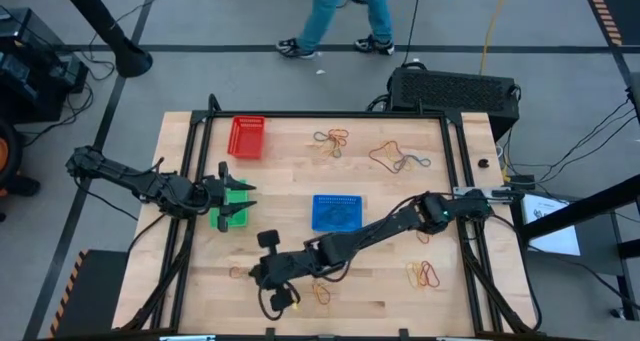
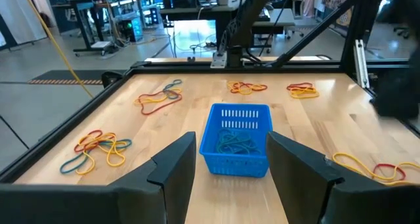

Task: Sort rubber bands into baskets
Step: Put the blue rubber band into the blue bin

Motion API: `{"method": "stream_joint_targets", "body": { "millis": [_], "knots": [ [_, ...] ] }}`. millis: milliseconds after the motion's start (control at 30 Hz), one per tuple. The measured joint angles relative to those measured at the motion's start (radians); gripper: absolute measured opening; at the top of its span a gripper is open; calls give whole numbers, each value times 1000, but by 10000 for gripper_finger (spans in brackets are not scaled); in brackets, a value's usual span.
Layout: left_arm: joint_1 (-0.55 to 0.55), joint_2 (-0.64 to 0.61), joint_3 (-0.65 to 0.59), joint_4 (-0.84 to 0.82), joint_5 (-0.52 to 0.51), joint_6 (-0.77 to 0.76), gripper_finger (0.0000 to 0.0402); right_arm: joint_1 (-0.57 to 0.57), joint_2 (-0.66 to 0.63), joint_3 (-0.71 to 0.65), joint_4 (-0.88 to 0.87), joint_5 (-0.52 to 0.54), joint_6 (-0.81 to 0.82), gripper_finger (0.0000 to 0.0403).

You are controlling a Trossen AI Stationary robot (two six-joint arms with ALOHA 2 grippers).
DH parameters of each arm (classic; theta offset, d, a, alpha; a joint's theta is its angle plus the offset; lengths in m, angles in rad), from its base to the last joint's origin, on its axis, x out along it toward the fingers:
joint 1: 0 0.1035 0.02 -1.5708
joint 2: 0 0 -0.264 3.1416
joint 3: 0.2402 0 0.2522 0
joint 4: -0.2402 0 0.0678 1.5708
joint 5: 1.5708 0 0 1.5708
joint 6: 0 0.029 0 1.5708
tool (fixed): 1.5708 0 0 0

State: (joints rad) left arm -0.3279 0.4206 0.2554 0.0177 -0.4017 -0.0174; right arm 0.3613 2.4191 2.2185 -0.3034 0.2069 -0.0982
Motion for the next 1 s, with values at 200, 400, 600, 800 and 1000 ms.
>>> {"method": "stream_joint_targets", "body": {
  "millis": [200, 400, 600, 800, 1000],
  "knots": [
    [0, 0, 0, 0, 0, -1, 191, 24, -91, 0, -71, 131, 36, 0],
    [0, 0, 0, -1, 0, -2, 191, 48, -178, 0, -138, 263, 38, 0],
    [0, 0, 0, -3, 0, -2, 191, 53, -238, 0, -358, 400, 87, 0],
    [0, 0, 0, -4, 0, -4, 191, 14, -269, 0, -716, 425, 251, 0],
    [0, 0, 0, -5, 0, -3, 191, -19, -273, 0, -1012, 442, 432, 0]
  ]
}}
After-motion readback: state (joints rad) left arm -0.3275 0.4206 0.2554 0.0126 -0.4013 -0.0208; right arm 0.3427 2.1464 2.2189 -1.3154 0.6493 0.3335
